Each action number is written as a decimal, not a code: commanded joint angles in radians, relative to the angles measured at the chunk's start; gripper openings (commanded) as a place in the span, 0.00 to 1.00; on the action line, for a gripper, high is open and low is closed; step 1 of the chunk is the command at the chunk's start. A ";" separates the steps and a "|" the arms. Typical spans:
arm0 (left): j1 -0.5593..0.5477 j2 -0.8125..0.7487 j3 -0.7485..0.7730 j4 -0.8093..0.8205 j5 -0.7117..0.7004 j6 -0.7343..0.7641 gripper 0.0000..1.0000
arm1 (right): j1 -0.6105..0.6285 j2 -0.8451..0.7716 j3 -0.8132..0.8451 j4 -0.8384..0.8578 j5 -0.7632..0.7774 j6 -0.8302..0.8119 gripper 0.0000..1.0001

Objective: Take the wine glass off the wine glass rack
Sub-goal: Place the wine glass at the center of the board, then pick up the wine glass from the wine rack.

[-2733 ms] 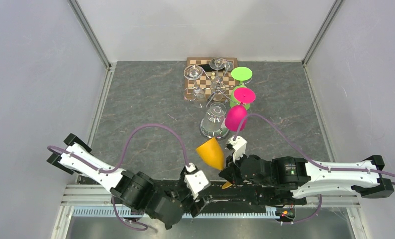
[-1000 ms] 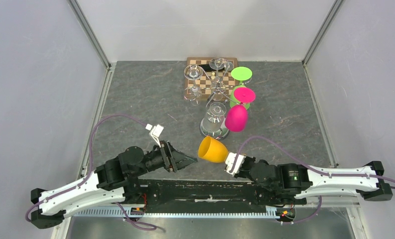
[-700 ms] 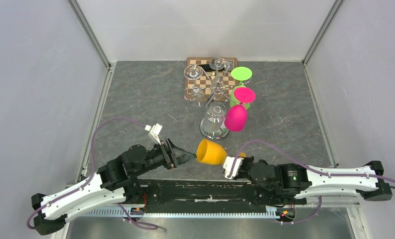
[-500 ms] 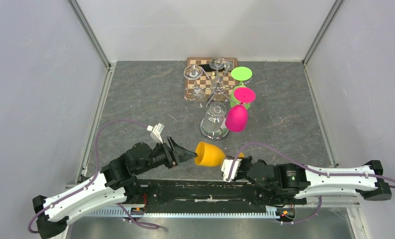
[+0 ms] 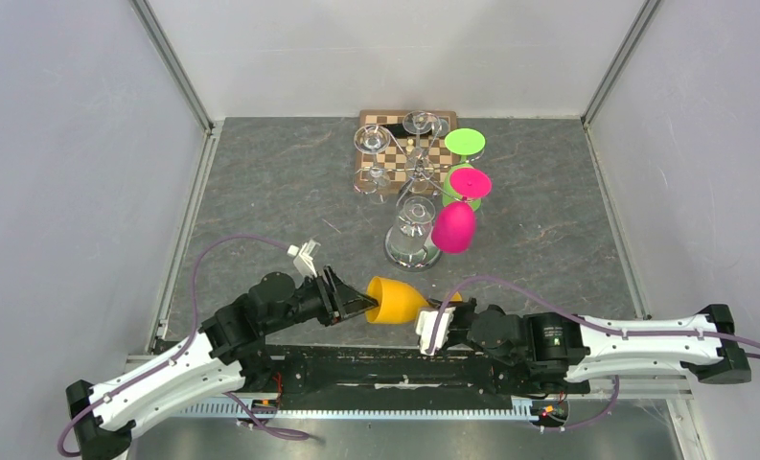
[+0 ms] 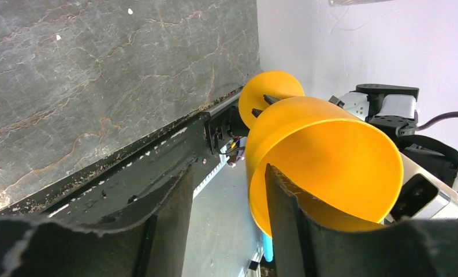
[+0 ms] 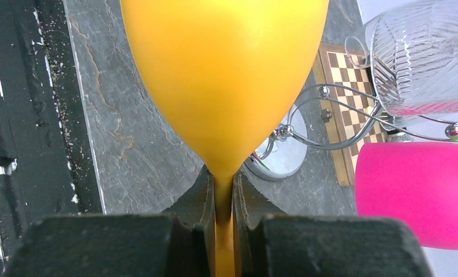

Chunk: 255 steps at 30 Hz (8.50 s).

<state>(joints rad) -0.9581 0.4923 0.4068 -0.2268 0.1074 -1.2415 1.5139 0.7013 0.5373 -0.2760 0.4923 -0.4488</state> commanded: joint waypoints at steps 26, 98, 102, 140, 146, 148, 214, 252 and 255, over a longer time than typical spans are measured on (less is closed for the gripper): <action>0.024 0.052 0.054 -0.049 0.035 -0.001 0.02 | 0.000 0.037 0.087 0.029 0.038 -0.026 0.30; 1.077 0.959 1.023 -0.733 -0.272 0.890 0.02 | -0.396 -0.007 0.295 -0.284 -0.075 0.622 0.98; 1.086 1.009 1.031 -0.717 -0.268 0.882 0.02 | -0.396 -0.035 0.290 -0.298 -0.097 0.644 0.98; 1.148 1.091 1.101 -0.724 -0.286 0.879 0.57 | -0.396 -0.048 0.332 -0.370 -0.081 0.701 0.98; 1.148 1.007 1.075 -0.726 -0.250 0.864 0.71 | -0.395 -0.039 0.354 -0.389 -0.055 0.721 0.98; 1.148 0.970 1.050 -0.718 -0.230 0.856 0.71 | -0.396 -0.037 0.371 -0.403 -0.022 0.738 0.98; 0.522 0.380 0.400 -0.366 0.376 0.833 0.70 | -1.357 0.448 1.042 -0.492 -0.760 0.806 0.90; 0.519 0.350 0.312 -0.318 0.399 0.842 0.68 | -1.477 0.280 0.550 0.051 -1.246 1.276 0.36; 0.518 0.351 0.312 -0.320 0.396 0.841 0.68 | -1.478 0.277 0.551 0.053 -1.251 1.280 0.29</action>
<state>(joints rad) -0.4343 0.8551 0.7235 -0.5735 0.4999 -0.4026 0.0410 1.0016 1.0859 -0.2760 -0.7277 0.8192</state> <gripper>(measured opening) 0.686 0.330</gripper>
